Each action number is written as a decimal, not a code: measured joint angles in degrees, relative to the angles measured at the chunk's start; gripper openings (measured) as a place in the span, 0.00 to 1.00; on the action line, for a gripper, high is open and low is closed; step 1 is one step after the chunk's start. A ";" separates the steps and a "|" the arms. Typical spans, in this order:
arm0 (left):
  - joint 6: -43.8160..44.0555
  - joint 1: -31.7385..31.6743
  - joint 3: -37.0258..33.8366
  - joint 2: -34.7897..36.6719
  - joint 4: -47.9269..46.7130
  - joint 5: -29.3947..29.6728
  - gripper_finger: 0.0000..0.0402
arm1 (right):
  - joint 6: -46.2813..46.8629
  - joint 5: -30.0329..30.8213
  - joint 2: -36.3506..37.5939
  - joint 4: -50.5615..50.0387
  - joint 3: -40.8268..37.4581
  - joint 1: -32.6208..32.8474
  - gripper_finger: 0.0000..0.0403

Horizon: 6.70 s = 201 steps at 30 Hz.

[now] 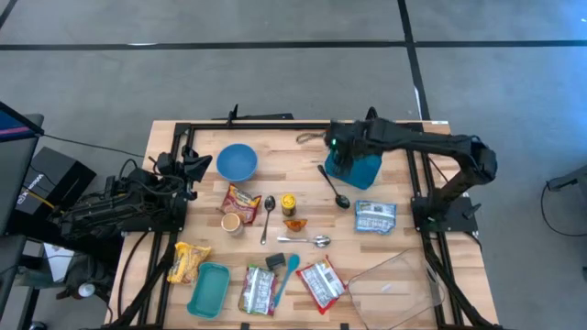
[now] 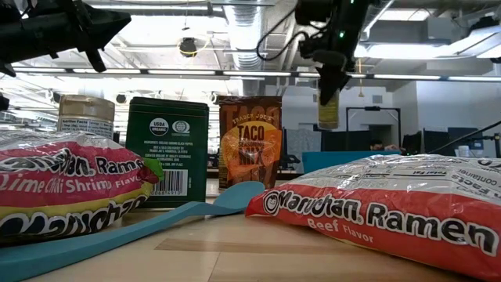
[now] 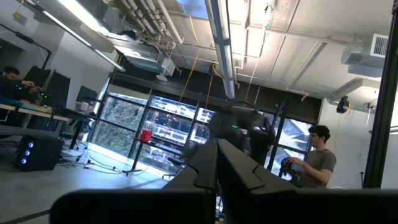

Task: Pick & Place Food Item
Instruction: Put the light green seasoning bottle into the blue bin, then put the yellow seasoning bottle into the blue bin

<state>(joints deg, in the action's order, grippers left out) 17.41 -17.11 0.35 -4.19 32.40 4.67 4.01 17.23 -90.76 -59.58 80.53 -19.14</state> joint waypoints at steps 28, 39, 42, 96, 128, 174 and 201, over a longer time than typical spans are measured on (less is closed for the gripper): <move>0.00 0.01 0.00 0.00 0.01 0.00 0.01 | -0.68 -16.46 0.02 16.92 -13.20 -13.97 0.47; 0.00 -0.02 -0.02 0.00 0.00 0.00 0.01 | 0.07 -17.42 -2.22 22.01 -16.52 -15.43 0.47; 0.00 -0.01 -0.02 0.00 0.00 0.00 0.01 | 0.07 -17.39 -3.73 21.92 -16.52 -15.43 0.47; 0.00 0.00 0.01 0.00 0.02 0.00 0.01 | 2.90 -17.22 -6.05 24.07 -16.50 -15.38 0.61; 0.00 0.01 0.00 0.00 0.01 0.00 0.01 | 2.01 -17.22 -5.86 18.51 -11.16 -15.38 0.61; 0.00 -0.01 -0.01 0.00 0.00 0.00 0.01 | 0.09 -17.21 -5.84 13.18 0.31 -2.12 0.61; 0.00 -0.01 0.00 0.00 0.01 0.00 0.01 | -4.65 -17.23 -5.84 28.75 0.31 15.66 0.61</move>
<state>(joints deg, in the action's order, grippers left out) 17.41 -17.12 0.35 -4.19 32.41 4.67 -0.64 0.00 -96.60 -30.83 80.84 -3.48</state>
